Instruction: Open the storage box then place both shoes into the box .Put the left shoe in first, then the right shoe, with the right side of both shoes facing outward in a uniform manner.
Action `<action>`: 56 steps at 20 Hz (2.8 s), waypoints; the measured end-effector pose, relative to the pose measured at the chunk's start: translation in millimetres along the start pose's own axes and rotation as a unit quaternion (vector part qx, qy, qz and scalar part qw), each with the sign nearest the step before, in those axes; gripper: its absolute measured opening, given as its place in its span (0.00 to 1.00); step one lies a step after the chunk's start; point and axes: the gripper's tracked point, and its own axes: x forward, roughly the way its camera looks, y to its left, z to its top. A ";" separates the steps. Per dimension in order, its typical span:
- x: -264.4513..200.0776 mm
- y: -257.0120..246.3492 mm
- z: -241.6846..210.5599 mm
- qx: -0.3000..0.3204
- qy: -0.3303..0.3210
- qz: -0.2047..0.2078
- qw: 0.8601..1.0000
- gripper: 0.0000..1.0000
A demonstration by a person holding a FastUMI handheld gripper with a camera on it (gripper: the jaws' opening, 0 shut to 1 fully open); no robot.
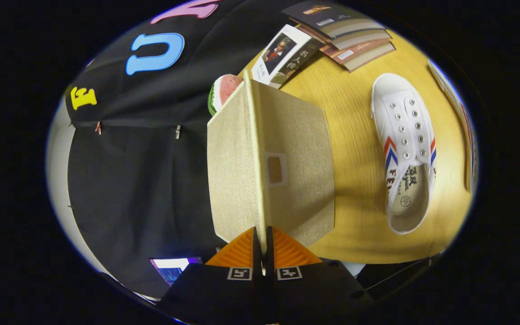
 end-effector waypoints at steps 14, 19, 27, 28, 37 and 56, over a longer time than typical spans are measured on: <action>-11.7 135.7 4.5 -0.090 -0.003 0.053 0.994 0.05; 20.5 206.1 -17.8 -0.140 0.023 0.089 0.986 0.05; 112.5 258.5 -59.6 -0.209 0.045 0.095 0.972 0.05; 125.5 260.7 -64.6 -0.210 0.046 0.090 0.972 0.05; 173.6 268.2 -84.8 -0.231 0.052 0.063 0.970 0.07; -52.9 119.7 75.6 -0.316 -0.263 -0.139 0.901 0.98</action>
